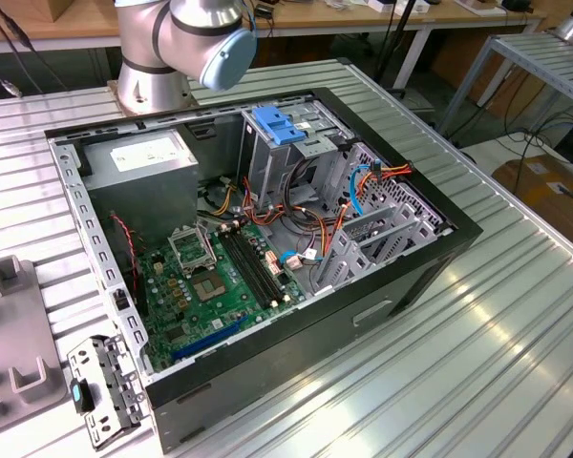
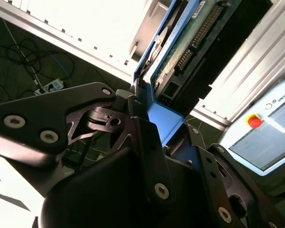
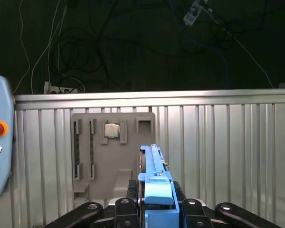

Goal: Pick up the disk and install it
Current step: 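Pick up the disk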

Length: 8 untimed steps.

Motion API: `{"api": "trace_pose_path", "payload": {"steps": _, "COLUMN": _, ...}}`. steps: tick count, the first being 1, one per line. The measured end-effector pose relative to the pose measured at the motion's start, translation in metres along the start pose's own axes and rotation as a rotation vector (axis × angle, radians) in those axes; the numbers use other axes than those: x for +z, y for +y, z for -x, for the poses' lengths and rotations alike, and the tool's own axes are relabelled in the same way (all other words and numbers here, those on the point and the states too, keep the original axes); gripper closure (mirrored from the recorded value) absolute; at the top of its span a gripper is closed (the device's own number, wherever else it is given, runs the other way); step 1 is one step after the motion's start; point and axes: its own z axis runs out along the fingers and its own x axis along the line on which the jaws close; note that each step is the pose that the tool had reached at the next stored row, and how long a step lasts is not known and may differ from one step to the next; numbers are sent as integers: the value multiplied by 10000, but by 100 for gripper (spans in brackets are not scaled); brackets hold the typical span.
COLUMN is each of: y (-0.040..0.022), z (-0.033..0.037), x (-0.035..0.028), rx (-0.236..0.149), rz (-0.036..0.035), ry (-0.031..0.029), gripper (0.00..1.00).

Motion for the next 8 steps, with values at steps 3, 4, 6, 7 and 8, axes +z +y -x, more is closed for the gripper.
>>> {"api": "trace_pose_path", "payload": {"steps": 3, "y": -44, "z": 1, "x": 0, "rx": 0, "rz": 0, "ry": 0, "gripper": 63}}
{"api": "trace_pose_path", "payload": {"steps": 4, "y": -67, "z": 2, "x": 0, "rx": 0, "rz": 0, "ry": 0, "gripper": 63}}
{"api": "trace_pose_path", "payload": {"steps": 6, "y": -107, "z": 3, "x": 1, "rx": 0, "rz": 1, "ry": 0, "gripper": 63}}
{"api": "trace_pose_path", "payload": {"steps": 7, "y": -128, "z": 4, "x": 1, "rx": 0, "rz": 1, "ry": 0, "gripper": 63}}
{"api": "trace_pose_path", "payload": {"steps": 8, "y": -151, "z": 4, "x": 1, "rx": 0, "rz": 0, "ry": 0, "gripper": 63}}
